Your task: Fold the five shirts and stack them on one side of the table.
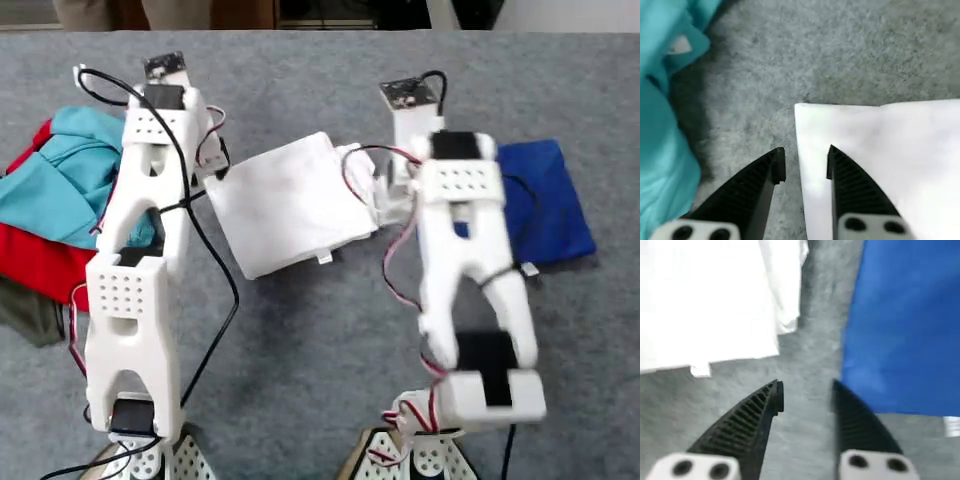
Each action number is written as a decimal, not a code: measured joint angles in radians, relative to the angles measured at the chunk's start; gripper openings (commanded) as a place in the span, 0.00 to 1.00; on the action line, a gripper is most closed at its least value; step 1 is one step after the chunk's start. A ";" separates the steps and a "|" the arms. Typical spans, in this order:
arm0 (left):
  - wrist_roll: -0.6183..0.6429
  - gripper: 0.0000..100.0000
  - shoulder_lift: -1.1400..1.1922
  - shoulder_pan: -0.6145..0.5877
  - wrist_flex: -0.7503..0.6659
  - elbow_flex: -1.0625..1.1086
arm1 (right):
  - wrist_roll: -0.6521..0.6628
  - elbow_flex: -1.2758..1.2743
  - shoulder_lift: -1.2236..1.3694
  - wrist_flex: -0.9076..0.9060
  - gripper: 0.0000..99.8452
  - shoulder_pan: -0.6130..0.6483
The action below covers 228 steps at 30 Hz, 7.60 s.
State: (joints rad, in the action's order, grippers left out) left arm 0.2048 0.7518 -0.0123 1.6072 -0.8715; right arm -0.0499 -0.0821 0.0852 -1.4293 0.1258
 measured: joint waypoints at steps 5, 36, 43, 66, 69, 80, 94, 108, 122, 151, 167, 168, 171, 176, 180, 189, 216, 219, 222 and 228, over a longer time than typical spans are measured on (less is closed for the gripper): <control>-0.002 0.16 0.000 -0.025 0.127 -0.198 | -0.170 0.239 0.253 -0.098 0.25 0.034; -0.107 0.16 -0.023 -0.198 0.143 -0.253 | -0.563 1.185 1.066 -0.336 0.25 0.087; -0.107 0.16 -0.023 -0.198 0.143 -0.253 | -0.563 1.194 1.073 -0.339 0.23 0.091; -0.107 0.16 -0.023 -0.140 0.143 -0.285 | -0.483 1.203 1.033 -0.342 0.00 0.069; -0.107 0.16 -0.023 -0.157 0.143 -0.285 | -0.468 1.203 0.980 -0.342 0.00 0.029; -0.101 0.16 -0.023 -0.169 0.143 -0.285 | -0.365 1.203 0.709 -0.342 0.00 -0.121; -0.081 0.16 -0.023 -0.169 0.143 -0.285 | -0.252 1.203 0.677 -0.342 0.00 -0.462; -0.049 0.16 -0.023 -0.169 0.143 -0.285 | -0.201 1.203 0.678 -0.328 0.00 -0.657; -0.046 0.16 -0.023 -0.169 0.143 -0.285 | -0.199 1.203 0.678 -0.305 0.23 -0.712; -0.152 0.16 -0.316 -0.483 0.129 -0.063 | -0.064 0.809 0.180 -0.338 0.01 -0.543; -0.153 0.08 0.130 -0.569 -0.350 0.155 | -0.064 0.347 -0.140 -0.338 0.01 -0.356; -0.153 0.04 0.147 -0.588 -0.350 0.121 | -0.064 0.339 -0.157 -0.338 0.01 -0.356; -0.158 0.03 0.193 -0.655 -0.367 0.023 | -0.064 0.334 -0.187 -0.338 0.01 -0.356; -0.158 0.05 0.288 -0.802 -0.376 -0.161 | -0.064 0.334 -0.192 -0.338 0.01 -0.356; -0.160 0.05 0.348 -0.879 -0.367 -0.288 | -0.064 0.334 -0.192 -0.338 0.01 -0.356; -0.160 0.20 0.364 -0.853 0.057 -0.680 | 0.094 0.333 -0.192 -0.338 0.01 -0.265; -0.120 0.02 0.537 -0.821 0.120 -0.681 | 0.147 0.321 -0.192 -0.338 0.01 -0.175; -0.121 0.03 0.537 -0.813 0.120 -0.680 | 0.147 0.276 -0.192 -0.338 0.01 -0.175; -0.121 0.02 0.523 -0.799 0.133 -0.689 | 0.147 0.218 -0.192 -0.338 0.01 -0.170; -0.118 0.02 0.468 -0.784 0.143 -0.720 | 0.147 0.184 -0.192 -0.338 0.01 -0.169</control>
State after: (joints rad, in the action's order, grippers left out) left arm 0.0867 1.2198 -0.7963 1.7499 -1.5911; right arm 0.0974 0.1020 -0.1066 -1.7668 -0.0430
